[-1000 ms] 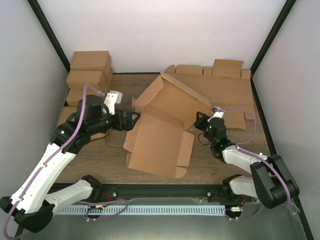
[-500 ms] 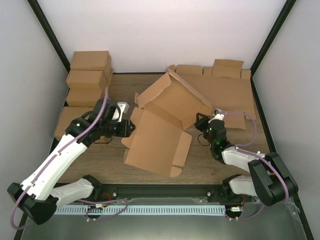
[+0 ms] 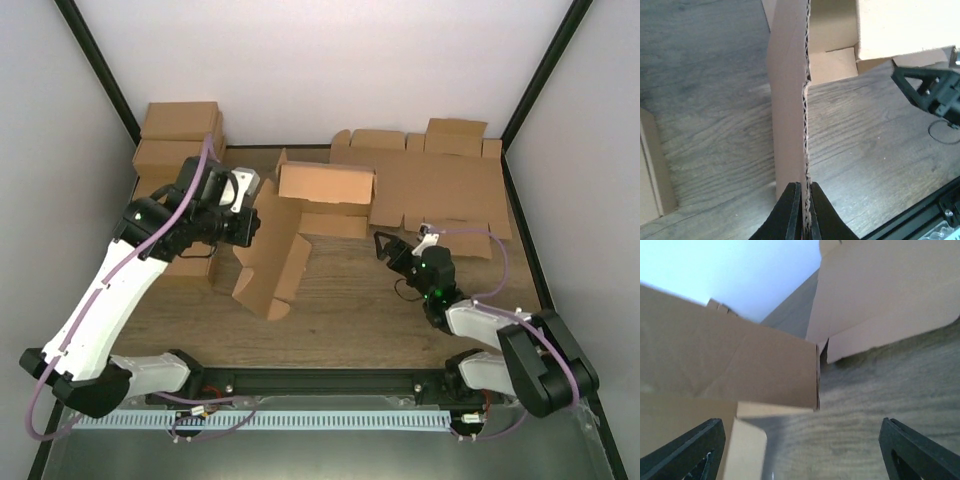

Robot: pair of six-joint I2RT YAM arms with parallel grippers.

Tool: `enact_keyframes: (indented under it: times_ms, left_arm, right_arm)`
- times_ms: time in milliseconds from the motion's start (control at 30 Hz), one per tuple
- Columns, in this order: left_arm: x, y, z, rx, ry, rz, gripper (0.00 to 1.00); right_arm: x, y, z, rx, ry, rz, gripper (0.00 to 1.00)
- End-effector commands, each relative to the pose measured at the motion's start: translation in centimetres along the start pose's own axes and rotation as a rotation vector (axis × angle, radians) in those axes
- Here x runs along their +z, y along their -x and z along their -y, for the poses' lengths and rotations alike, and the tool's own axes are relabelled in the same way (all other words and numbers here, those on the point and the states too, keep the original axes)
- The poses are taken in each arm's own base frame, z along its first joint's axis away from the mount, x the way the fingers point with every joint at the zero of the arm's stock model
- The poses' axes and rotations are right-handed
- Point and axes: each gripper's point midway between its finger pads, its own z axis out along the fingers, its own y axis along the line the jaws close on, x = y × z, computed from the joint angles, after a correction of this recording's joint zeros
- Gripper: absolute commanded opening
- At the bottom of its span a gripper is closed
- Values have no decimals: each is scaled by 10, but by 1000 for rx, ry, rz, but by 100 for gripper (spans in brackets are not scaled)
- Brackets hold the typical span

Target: Fold the paper box

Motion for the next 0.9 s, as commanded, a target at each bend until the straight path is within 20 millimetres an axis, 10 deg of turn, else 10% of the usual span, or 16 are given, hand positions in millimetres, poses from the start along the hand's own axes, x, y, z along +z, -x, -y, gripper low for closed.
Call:
enact_keyframes:
  times_ms: [0,400,867]
  left_arm:
    - [-10,4,-10,60,80,-34,4]
    - [13,-4,-17,-34,143,-161,9]
    - [32,-7,3,-53,63,-168,25]
  right_arm:
    - [-19,-24,-4,-157,49,-116,88]
    - [-57,-13,-50,-547,175,-139,89]
    - [-48,22,-123,-793,294,45,99]
